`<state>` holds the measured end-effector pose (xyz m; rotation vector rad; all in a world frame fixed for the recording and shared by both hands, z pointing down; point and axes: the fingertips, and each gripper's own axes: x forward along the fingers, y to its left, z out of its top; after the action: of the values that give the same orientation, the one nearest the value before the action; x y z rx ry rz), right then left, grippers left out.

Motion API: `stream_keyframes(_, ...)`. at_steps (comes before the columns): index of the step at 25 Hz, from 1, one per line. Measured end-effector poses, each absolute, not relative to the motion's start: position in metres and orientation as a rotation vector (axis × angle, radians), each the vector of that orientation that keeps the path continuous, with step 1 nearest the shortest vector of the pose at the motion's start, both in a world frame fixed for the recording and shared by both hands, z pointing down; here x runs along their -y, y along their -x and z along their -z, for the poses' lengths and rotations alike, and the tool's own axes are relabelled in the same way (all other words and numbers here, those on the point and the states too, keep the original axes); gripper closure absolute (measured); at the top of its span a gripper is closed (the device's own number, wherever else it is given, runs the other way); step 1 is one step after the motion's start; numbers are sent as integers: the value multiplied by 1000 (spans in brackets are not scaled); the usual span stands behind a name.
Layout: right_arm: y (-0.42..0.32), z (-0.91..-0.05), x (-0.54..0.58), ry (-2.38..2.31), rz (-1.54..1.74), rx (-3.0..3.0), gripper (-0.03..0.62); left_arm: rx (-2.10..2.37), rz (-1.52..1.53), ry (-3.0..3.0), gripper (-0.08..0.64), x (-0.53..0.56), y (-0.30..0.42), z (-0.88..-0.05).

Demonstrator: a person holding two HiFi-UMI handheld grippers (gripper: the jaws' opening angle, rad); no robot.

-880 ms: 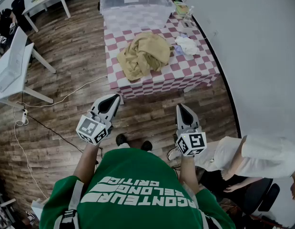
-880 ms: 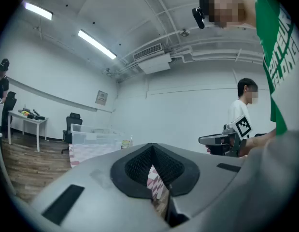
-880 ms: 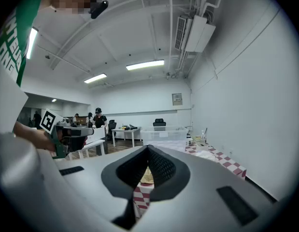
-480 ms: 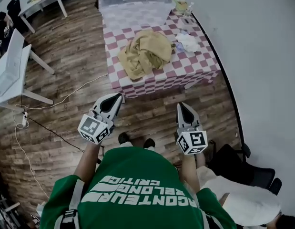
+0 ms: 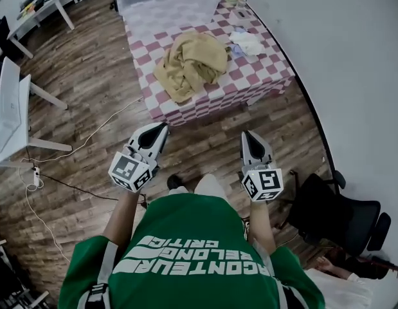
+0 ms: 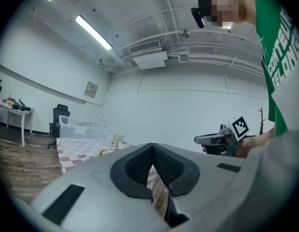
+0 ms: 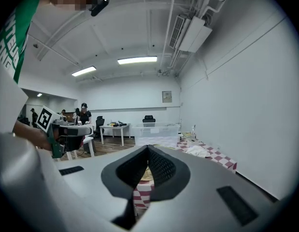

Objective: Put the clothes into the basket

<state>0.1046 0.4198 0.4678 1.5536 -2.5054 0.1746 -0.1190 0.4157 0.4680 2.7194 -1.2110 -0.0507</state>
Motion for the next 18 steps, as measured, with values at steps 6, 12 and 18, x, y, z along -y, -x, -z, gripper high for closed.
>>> stream_keyframes(6, -115, -474, -415, -1610, -197, 2457, 584, 1112, 39, -2742, 555, -401, 100, -475)
stream_keyframes(12, -140, -481, -381, -1636, -209, 2449, 584, 1060, 3, -2765, 555, -366, 71, -480)
stream_keyframes(18, -168, -482, -323, -1641, -208, 2463, 583, 1057, -8, -2762, 555, -310, 42, -483)
